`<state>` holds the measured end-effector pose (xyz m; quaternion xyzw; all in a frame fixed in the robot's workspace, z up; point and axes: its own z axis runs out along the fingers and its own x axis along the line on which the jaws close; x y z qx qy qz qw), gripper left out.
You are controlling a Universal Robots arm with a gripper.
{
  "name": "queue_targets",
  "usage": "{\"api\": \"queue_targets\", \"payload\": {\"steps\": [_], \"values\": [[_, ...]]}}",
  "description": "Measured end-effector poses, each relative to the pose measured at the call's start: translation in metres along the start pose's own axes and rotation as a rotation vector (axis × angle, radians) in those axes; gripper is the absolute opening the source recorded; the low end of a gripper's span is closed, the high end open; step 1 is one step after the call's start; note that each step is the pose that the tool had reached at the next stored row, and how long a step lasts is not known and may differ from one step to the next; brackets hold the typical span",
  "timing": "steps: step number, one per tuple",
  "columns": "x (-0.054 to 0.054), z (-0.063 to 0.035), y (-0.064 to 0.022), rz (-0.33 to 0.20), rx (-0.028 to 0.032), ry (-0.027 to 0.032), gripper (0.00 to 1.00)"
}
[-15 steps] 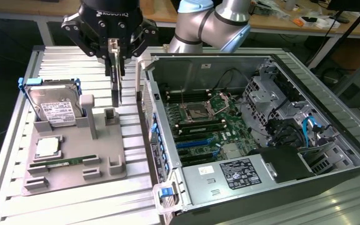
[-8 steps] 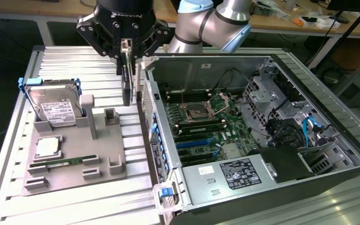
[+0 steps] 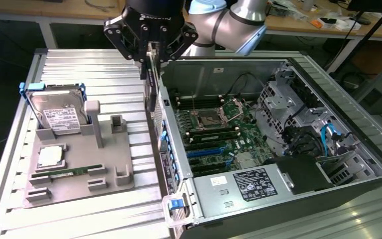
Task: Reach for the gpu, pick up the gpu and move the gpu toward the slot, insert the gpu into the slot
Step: 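Pick up the gpu and move the gpu toward the slot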
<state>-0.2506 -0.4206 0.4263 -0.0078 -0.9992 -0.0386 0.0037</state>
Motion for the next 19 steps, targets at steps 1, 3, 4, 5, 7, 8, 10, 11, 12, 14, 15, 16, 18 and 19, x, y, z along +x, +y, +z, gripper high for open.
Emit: {"api": "queue_targets", "payload": {"steps": [1,3,4,5,7,8,10,11,12,14,15,16,18,19], "values": [[-0.004,0.0001,0.0000,0.000,-0.0004,-0.0001,0.27],[-0.012,0.0002,0.0000,0.000,-0.0007,-0.0001,0.27],[-0.015,0.0003,-0.0001,0.000,-0.0009,-0.0001,0.27],[-0.018,0.0003,-0.0001,0.000,-0.0009,-0.0001,0.27],[-0.023,0.0005,-0.0003,0.000,-0.0014,0.0000,0.27],[-0.026,0.0006,-0.0003,0.000,-0.0016,0.0000,0.27],[-0.035,0.0010,-0.0005,0.000,-0.0020,-0.0001,0.27],[-0.038,0.0011,-0.0005,0.000,-0.0021,-0.0001,0.27],[-0.041,0.0011,-0.0006,0.000,-0.0021,-0.0001,0.27],[-0.050,0.0013,-0.0007,0.000,-0.0021,-0.0001,0.27],[-0.053,0.0014,-0.0008,0.000,-0.0023,-0.0001,0.27],[-0.057,0.0014,-0.0008,0.000,-0.0022,0.0000,0.27],[-0.066,0.0016,-0.0010,0.000,-0.0025,0.0000,0.27],[-0.069,0.0017,-0.0010,0.000,-0.0027,-0.0001,0.27]]}}
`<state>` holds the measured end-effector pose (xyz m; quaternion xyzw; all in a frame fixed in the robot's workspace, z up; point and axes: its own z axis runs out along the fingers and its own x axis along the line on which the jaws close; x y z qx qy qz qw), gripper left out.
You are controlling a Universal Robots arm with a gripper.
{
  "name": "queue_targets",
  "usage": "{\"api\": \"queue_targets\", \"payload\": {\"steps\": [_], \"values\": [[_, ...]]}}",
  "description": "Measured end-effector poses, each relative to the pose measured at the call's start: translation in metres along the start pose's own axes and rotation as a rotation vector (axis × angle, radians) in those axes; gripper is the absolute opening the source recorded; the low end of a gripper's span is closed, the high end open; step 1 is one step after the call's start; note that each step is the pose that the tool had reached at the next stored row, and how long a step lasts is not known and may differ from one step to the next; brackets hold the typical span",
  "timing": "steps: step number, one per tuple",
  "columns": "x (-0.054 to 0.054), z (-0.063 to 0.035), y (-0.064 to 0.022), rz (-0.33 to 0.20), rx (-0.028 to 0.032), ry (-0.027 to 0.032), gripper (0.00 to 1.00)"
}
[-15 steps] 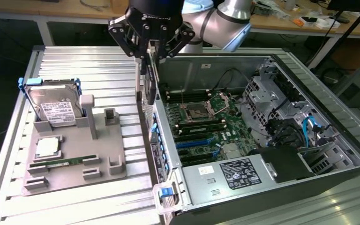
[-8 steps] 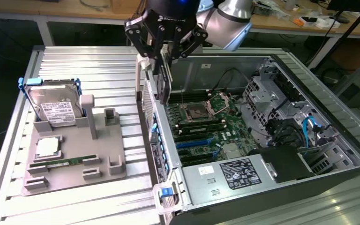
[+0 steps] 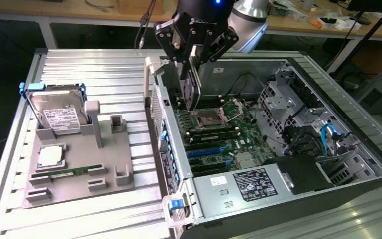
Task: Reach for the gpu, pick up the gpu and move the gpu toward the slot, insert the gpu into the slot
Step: 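Pick up the gpu and move the gpu toward the slot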
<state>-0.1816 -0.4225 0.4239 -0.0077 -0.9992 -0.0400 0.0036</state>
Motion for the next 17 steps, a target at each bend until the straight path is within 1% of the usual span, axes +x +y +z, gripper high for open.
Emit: {"api": "queue_targets", "payload": {"steps": [4,6,8,12,14,17], "values": [[-0.012,0.0003,-0.0002,0.000,-0.0005,0.0000,0.27],[-0.024,0.0006,-0.0005,0.000,-0.0007,0.0001,0.27],[-0.032,0.0009,-0.0006,0.000,-0.0009,0.0001,0.27],[-0.052,0.0015,-0.0007,0.000,-0.0012,0.0001,0.27],[-0.064,0.0020,-0.0008,0.000,-0.0014,0.0000,0.27],[-0.076,0.0023,-0.0009,0.000,-0.0013,0.0001,0.27]]}}
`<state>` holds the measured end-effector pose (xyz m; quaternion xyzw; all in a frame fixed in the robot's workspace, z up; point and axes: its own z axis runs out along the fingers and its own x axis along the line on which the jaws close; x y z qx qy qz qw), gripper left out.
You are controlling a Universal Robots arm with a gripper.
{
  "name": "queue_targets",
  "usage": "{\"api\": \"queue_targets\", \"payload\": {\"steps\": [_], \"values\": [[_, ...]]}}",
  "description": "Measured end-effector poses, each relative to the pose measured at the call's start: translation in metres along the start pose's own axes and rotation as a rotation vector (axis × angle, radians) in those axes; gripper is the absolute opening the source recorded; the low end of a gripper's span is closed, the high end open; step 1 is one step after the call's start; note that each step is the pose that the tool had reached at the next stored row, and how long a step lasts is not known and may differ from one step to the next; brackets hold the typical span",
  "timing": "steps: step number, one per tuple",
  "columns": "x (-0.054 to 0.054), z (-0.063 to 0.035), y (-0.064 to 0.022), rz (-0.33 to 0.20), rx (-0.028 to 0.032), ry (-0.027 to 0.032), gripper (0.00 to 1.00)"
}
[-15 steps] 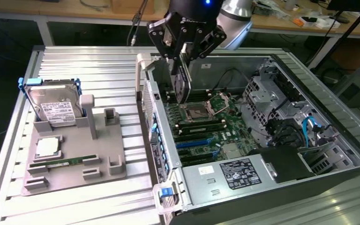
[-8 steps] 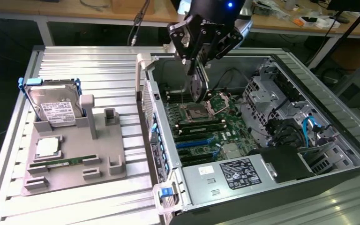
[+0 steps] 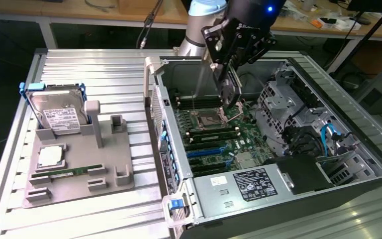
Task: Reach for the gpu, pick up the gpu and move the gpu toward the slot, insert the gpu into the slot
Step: 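Pick up the gpu and move the gpu toward the slot, then insert the gpu into the slot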
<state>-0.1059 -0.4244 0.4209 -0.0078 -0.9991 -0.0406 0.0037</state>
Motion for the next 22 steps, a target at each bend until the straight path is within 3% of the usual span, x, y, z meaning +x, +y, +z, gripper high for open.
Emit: {"api": "queue_targets", "payload": {"steps": [4,11,18,22], "values": [[-0.024,0.0008,0.0001,0.000,-0.0002,0.0000,0.27],[-0.058,0.0017,0.0005,0.000,-0.0001,0.0000,0.27],[-0.061,0.0019,0.0005,-0.006,-0.0001,0.0004,0.27],[-0.061,0.0020,0.0005,-0.077,0.0004,0.0062,0.27]]}}
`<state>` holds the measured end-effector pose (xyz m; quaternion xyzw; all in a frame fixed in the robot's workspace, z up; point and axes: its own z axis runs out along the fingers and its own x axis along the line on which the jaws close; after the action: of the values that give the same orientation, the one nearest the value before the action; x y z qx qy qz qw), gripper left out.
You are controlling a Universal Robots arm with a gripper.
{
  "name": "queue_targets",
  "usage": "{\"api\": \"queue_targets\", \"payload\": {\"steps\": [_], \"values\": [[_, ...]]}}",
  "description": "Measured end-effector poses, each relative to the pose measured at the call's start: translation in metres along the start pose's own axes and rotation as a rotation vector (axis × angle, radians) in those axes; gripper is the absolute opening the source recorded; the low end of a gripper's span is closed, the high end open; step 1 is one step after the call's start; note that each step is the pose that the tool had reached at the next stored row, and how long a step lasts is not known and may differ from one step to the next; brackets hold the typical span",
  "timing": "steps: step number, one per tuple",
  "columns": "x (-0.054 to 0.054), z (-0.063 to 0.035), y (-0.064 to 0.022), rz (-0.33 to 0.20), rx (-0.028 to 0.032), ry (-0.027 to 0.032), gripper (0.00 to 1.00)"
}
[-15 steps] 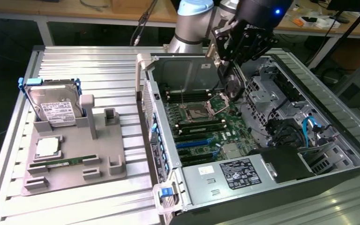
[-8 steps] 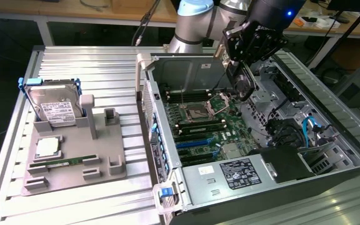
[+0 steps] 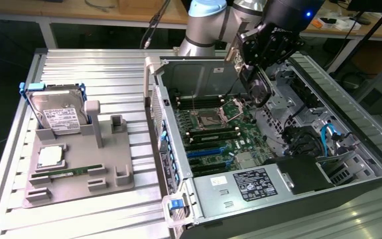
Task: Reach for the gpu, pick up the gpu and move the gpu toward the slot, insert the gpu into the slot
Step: 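Insert the gpu into the slot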
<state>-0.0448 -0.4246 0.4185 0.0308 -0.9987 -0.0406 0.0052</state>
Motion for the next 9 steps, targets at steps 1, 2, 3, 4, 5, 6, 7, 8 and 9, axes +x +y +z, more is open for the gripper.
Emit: {"api": "queue_targets", "payload": {"steps": [1,2,3,4,5,6,7,8,9], "values": [[0.0000,-0.0001,-0.0001,-0.010,0.0002,0.0009,0.27],[0.0000,-0.0001,-0.0003,-0.030,0.0005,0.0026,0.27],[0.0000,0.0001,-0.0004,-0.053,0.0006,0.0044,0.27],[0.0000,0.0003,-0.0004,-0.084,0.0007,0.0068,0.27],[0.0000,0.0003,-0.0004,-0.099,0.0007,0.0080,0.27],[0.0000,0.0004,-0.0005,-0.113,0.0008,0.0092,0.27],[0.0000,0.0004,-0.0004,-0.148,0.0013,0.0121,0.27],[0.0000,0.0005,-0.0005,-0.164,0.0013,0.0134,0.27],[0.0000,0.0006,-0.0005,-0.183,0.0014,0.0149,0.27]]}}
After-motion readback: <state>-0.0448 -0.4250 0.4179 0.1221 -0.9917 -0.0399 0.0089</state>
